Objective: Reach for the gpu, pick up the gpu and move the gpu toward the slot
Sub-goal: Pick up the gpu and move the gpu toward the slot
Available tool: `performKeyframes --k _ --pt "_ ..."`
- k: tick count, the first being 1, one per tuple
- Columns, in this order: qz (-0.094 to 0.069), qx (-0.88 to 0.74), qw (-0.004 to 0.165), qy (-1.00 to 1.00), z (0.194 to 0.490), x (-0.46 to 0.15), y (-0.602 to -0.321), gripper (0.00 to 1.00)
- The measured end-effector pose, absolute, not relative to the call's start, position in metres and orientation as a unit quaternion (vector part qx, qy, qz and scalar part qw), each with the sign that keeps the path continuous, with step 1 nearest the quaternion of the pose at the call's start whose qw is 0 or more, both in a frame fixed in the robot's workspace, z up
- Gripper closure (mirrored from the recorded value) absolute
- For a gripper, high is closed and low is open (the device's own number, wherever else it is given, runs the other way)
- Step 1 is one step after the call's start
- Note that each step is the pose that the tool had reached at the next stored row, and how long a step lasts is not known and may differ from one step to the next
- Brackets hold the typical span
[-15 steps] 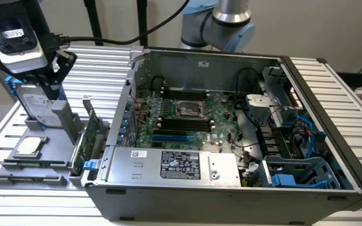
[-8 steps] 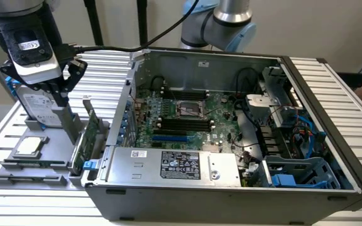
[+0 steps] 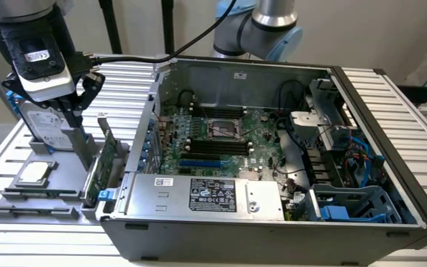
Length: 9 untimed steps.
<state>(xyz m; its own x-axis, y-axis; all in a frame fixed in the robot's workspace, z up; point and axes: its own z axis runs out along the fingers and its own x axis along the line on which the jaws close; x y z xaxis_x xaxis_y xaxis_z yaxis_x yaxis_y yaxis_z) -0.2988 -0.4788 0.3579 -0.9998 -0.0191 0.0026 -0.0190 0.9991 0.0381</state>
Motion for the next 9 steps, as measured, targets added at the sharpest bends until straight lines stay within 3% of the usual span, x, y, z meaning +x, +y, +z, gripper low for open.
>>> performKeyframes --k 7,9 --pt "-0.019 0.010 0.001 -1.000 0.3579 -0.2988 -0.4788 0.89" --pt "-0.019 0.010 0.001 -1.000 0.3579 -0.2988 -0.4788 0.82"
